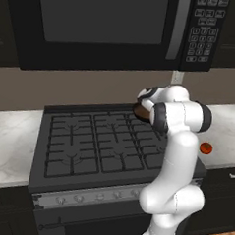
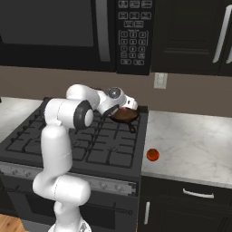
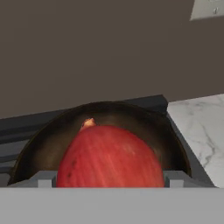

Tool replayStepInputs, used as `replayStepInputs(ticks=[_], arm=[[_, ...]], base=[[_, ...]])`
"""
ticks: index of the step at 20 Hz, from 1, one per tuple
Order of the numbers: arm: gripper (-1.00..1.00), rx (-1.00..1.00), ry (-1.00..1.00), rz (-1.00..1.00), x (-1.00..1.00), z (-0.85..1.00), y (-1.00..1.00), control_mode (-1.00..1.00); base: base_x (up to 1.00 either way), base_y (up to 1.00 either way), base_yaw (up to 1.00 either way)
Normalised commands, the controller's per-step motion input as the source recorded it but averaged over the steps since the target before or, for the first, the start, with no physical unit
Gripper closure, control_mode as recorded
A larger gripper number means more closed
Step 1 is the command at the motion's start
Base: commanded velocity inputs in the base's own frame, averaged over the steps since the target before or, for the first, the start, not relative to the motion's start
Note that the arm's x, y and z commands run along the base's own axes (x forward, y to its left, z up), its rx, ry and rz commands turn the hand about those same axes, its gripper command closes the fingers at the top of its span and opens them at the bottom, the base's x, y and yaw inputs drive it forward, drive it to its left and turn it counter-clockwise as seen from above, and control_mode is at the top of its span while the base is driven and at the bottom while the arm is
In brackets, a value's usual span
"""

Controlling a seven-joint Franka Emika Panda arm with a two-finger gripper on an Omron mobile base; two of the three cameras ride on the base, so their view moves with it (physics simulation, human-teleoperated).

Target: Place the pan on the rear right burner on the stove. Then place the tomato and the onion in the pan and turn on the rear right burner.

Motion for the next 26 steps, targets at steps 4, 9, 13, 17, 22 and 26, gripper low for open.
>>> replayStepInputs(ticks=[4, 9, 13, 17, 22, 26], arm=[[1.0, 0.0, 0.03, 0.0, 0.22, -0.05, 0.07, -1.0], [1.0, 0.0, 0.06, 0.0, 0.05, -0.16, 0.01, -1.0], [1.0, 0.0, 0.07, 0.0, 0.02, -0.21, 0.0, -1.0], [1.0, 0.0, 0.07, 0.0, 0.04, -0.19, 0.0, -1.0], [1.0, 0.0, 0.07, 0.0, 0.06, -0.17, 0.0, -1.0], [1.0, 0.0, 0.05, 0.0, 0.11, -0.14, 0.01, -1.0]], base=[[0.0, 0.0, 0.0], [0.0, 0.0, 0.0], [0.0, 0.0, 0.0], [0.0, 0.0, 0.0], [0.0, 0.0, 0.0], [0.0, 0.0, 0.0]])
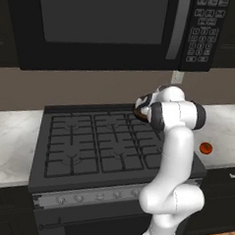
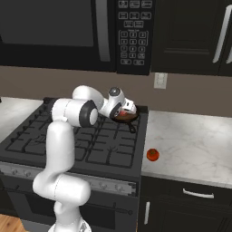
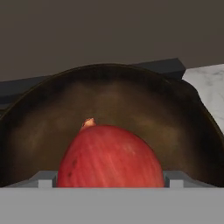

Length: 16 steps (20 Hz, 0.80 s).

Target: Place the pan on the rear right burner on the stove. Then place the tomato and the onion in the pan and turn on the rear right burner.

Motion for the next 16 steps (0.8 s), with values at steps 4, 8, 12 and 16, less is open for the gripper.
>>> replayStepInputs(ticks=[4, 8, 12, 16], arm=[[1.0, 0.0, 0.05, 0.0, 0.12, -0.13, 0.02, -1.0], [-1.0, 0.0, 0.02, 0.0, 0.08, -0.04, 0.03, -1.0], [-1.0, 0.0, 0.0, 0.0, 0.0, 0.0, 0.0, -1.0], [-1.0, 0.0, 0.0, 0.0, 0.0, 0.0, 0.0, -1.0]], base=[[0.0, 0.0, 0.0], [0.0, 0.0, 0.0], [0.0, 0.0, 0.0], [0.0, 0.0, 0.0]])
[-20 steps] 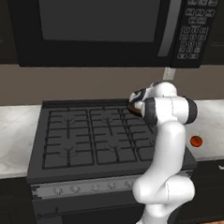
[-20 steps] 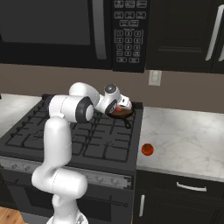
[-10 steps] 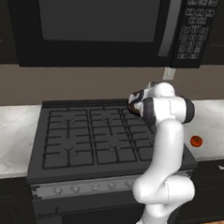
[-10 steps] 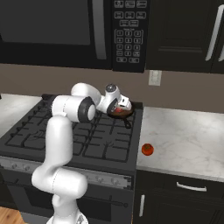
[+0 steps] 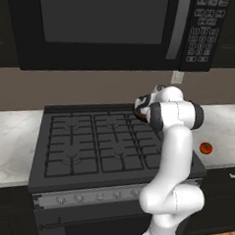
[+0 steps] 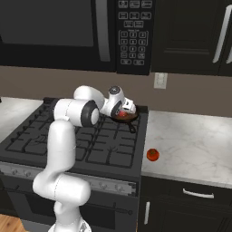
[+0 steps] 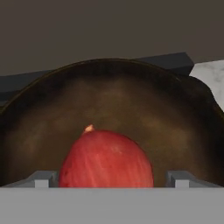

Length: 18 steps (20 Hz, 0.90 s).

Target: Place the pan on the rear right burner on the stove. Then place the tomato and the onion in the pan and turn on the rear right burner.

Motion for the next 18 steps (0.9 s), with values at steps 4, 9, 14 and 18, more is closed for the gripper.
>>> replayStepInputs(ticks=[4, 9, 14, 18], arm=[[-1.0, 0.0, -0.02, 0.0, -0.02, 0.05, 0.0, -1.0], [-1.0, 0.0, -0.14, 0.0, -0.25, 0.33, 0.0, -1.0], [-1.0, 0.0, -0.16, 0.0, -0.34, 0.29, -0.02, -1.0], [-1.0, 0.0, -0.15, 0.0, -0.52, 0.3, -0.18, -1.0]], base=[[0.0, 0.0, 0.0], [0.0, 0.0, 0.0], [0.0, 0.0, 0.0], [0.0, 0.0, 0.0]])
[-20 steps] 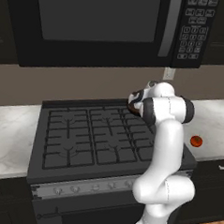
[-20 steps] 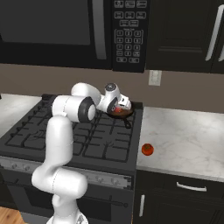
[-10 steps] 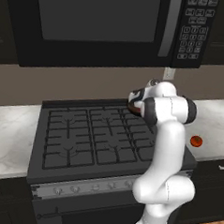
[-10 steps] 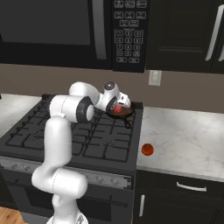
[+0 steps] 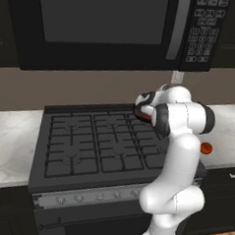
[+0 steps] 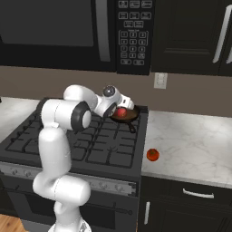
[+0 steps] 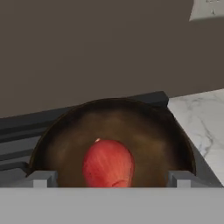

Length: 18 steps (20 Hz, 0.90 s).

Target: Place the pan on the rear right burner on the stove. Then place the tomato and the onion in the pan and turn on the rear right burner.

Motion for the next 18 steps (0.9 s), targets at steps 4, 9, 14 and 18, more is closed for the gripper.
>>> replayStepInputs(ticks=[4, 9, 14, 18], arm=[[-1.0, 0.0, -0.13, -0.01, -0.49, 0.46, -0.32, -1.0], [-1.0, 0.0, -0.05, -0.04, -0.46, 0.52, -0.41, -1.0], [-1.0, 0.0, 0.01, -0.06, -0.55, 0.35, -0.45, -1.0], [-1.0, 0.01, 0.1, -0.07, -0.55, 0.23, -0.36, -1.0]], base=[[0.0, 0.0, 0.0], [0.0, 0.0, 0.0], [0.0, 0.0, 0.0], [0.0, 0.0, 0.0]])
